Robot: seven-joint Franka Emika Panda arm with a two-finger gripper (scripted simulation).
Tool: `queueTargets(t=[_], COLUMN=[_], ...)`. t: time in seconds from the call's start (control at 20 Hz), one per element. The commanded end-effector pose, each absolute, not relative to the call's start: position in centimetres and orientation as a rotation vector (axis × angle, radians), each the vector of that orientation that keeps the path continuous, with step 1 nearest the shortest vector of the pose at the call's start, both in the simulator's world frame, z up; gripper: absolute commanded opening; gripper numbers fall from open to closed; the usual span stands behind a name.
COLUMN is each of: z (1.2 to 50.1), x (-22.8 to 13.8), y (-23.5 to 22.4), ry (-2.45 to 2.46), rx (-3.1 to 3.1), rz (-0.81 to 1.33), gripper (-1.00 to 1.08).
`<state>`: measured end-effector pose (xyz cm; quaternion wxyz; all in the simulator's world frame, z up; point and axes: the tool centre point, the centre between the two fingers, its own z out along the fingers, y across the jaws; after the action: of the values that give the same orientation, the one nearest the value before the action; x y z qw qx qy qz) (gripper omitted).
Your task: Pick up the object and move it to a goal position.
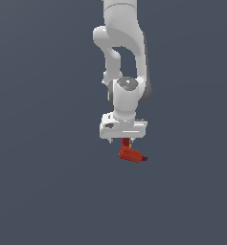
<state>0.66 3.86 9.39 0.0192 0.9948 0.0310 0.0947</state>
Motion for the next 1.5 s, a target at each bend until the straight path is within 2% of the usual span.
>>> queueTargets(t=[0.0,1.45], z=[8.7,4.8], x=[0.7,-1.9], y=[4.1,6.5], ry=[0.107,0.286], rx=[3.077,2.92], rz=[0.346,0.921], gripper=[1.08,1.08])
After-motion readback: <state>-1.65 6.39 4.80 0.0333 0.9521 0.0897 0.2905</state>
